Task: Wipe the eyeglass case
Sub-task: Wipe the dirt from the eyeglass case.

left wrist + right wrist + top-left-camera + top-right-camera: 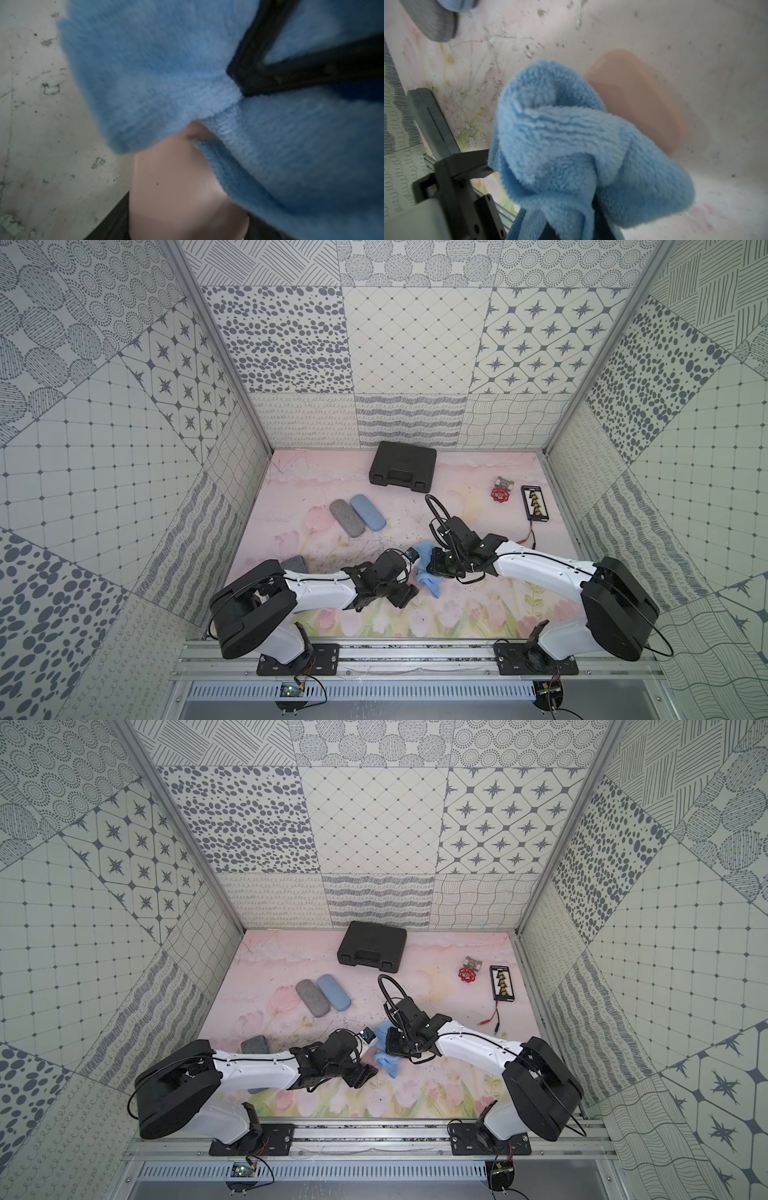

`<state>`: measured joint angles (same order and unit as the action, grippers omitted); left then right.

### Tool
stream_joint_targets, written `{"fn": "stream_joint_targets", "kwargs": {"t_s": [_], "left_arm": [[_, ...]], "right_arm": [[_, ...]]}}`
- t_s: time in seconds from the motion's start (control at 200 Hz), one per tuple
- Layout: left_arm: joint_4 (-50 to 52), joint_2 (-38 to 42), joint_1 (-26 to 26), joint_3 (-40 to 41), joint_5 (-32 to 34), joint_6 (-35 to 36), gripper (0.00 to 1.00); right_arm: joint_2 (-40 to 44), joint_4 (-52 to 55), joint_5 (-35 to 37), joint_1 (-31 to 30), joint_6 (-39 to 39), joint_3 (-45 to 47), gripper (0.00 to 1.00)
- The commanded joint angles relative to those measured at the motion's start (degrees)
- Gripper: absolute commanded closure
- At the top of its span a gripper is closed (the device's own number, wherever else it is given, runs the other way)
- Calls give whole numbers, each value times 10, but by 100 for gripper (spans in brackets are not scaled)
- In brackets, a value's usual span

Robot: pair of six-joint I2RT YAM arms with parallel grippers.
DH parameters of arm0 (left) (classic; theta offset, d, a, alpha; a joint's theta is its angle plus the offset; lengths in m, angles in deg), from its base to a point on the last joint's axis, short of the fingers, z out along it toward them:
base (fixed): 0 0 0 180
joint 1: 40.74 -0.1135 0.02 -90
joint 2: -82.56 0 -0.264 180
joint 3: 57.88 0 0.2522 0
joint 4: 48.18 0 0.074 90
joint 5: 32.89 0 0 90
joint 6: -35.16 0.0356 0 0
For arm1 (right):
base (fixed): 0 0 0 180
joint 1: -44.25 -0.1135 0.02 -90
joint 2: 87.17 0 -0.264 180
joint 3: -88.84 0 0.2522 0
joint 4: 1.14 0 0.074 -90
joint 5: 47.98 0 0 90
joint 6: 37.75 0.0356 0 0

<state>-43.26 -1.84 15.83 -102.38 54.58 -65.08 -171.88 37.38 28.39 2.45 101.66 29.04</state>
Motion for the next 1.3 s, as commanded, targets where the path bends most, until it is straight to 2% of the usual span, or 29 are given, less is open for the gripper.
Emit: {"fn": "stream_joint_targets", "kwargs": {"t_s": [0.0, 0.105, 0.15, 0.195, 0.255, 0.32, 0.445, 0.505, 0.575, 0.635, 0.695, 0.776, 0.846, 0.931, 1.036, 1.121, 1.191, 1.296], "left_arm": [[-30, 5, 1, 4, -16, -18, 58], [-30, 5, 3, 5, -10, -17, 58], [-30, 3, 3, 5, -6, -18, 58], [-28, 3, 3, 5, -1, -19, 58], [-27, 3, 4, 4, 2, -19, 58], [-26, 5, 5, 4, 6, -20, 58], [-25, 6, 6, 4, 8, -22, 58], [-25, 5, 7, 4, 8, -23, 58], [-25, 4, 8, 2, 8, -22, 58], [-21, 3, 9, 1, 8, -20, 58], [-19, 4, 9, 1, 9, -19, 58], [-20, 3, 9, 3, 12, -18, 58], [-20, 3, 10, 5, 14, -19, 58], [-21, 3, 10, 6, 16, -21, 58], [-22, 0, 11, 3, 18, -20, 58], [-23, -4, 12, -1, 17, -20, 58], [-20, -7, 13, -5, 17, -19, 58], [-18, -5, 13, -6, 18, -18, 58]], "right_arm": [[-24, 49, 58, 54, -40, -5, 100], [-39, 180, 293, 59, -138, -74, 100], [-35, 207, 355, 44, -161, -104, 100], [-29, 214, 376, 27, -180, -129, 100], [-23, 209, 347, 4, -189, -153, 100], [-17, 187, 253, -9, -172, -165, 100], [-6, 58, 53, -19, -54, -113, 100], [-13, -14, -10, -25, -3, -78, 100], [-24, -70, -51, -20, 35, -38, 100], [-29, -68, -54, 7, 28, -15, 100], [-24, -27, -26, 50, -11, -1, 100], [-9, 63, 77, 106, -89, -16, 100], [5, 139, 190, 115, -148, -55, 100], [23, 173, 236, 106, -178, -91, 100], [31, 174, 221, 57, -169, -116, 100], [18, 149, 174, -3, -135, -124, 100], [8, 96, 104, -32, -84, -109, 100], [3, -10, 26, -39, 23, -48, 100]]}}
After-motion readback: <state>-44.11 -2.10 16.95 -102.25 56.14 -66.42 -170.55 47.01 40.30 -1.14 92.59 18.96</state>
